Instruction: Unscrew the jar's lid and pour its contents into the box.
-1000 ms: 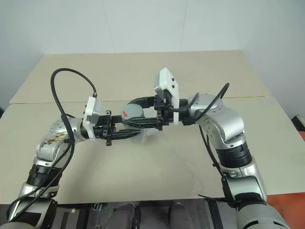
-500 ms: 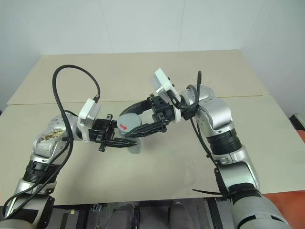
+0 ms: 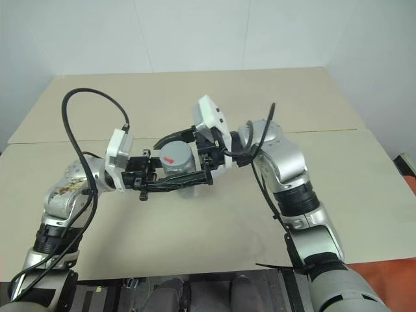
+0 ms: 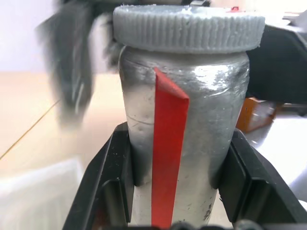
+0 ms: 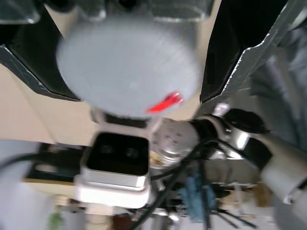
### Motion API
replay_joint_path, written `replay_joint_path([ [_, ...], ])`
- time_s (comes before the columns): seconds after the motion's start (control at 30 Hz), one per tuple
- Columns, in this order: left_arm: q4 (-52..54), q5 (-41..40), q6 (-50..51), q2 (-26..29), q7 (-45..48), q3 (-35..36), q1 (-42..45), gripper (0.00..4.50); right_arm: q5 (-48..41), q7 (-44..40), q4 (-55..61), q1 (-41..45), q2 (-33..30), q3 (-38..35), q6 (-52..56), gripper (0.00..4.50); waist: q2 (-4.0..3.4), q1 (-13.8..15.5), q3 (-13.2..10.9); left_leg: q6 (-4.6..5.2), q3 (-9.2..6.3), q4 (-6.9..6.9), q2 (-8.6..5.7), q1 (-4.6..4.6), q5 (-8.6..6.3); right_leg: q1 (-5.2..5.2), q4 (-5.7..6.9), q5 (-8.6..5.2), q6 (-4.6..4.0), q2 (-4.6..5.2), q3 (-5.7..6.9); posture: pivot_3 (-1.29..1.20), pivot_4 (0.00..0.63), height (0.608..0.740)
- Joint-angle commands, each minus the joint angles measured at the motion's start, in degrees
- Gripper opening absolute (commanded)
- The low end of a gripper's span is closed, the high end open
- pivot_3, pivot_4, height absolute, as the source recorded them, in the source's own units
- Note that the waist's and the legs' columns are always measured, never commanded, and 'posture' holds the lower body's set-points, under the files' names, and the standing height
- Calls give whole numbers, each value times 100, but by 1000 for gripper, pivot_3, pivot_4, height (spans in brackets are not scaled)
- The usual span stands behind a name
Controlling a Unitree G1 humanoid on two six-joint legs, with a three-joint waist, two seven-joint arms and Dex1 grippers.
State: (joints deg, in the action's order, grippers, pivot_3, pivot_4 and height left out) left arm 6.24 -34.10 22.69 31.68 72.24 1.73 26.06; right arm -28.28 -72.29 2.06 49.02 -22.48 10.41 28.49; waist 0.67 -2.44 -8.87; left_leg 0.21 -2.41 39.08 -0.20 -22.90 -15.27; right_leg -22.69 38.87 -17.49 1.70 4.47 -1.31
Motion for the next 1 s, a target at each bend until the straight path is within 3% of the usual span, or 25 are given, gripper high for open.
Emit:
replay_joint_path([
  [0.03, 211, -119, 16, 143, -355, 419, -138, 1957, -163, 464, 466, -147, -163, -448, 156, 4487, 0, 4, 0, 0, 0, 0, 0, -1, 0, 0, 0, 0, 0, 0, -1, 0, 150, 740],
  [0.23, 129, 385, -325, 75, -1308, 612, -346, 1957, -98, 1504, 986, -447, -253, -802, 478, 4487, 0, 10, 0, -1, 2, -3, 1, 2, 0, -1, 2, 0, 0, -1, -4, 0, 150, 740],
  [0.47, 48, 1238, -672, -787, -3071, 405, -94, 1957, 291, 3585, 1815, -546, 337, -588, 1546, 4487, 0, 27, 0, -2, 8, -4, -1, -14, 1, -24, 11, 0, 0, 1, -16, 0, 150, 740],
  [0.6, 55, 1376, -696, -1065, -3411, 300, -39, 1957, 579, 4475, 2010, -507, 836, -335, 1857, 4487, 1, -7, 1, -20, 18, -2, -2, -32, 11, -52, 26, 1, 0, -1, -31, 0, 150, 740],
  [0.83, 185, 1444, -678, -1197, -3586, 127, -138, 1957, 1040, 5261, 1738, -250, 1321, -84, 1864, 4487, 1, -12, 1, -33, 28, -6, -3, -29, 19, -56, 26, 1, 0, -3, -43, 0, 150, 740],
  [1.0, 268, 1434, -640, -1284, -3684, 55, -153, 1957, 1201, 5280, 1568, -144, 1420, 50, 1761, 4487, 1, -13, 1, -32, 29, -7, -4, -27, 19, -56, 26, 1, 0, -4, -43, 0, 150, 740],
])
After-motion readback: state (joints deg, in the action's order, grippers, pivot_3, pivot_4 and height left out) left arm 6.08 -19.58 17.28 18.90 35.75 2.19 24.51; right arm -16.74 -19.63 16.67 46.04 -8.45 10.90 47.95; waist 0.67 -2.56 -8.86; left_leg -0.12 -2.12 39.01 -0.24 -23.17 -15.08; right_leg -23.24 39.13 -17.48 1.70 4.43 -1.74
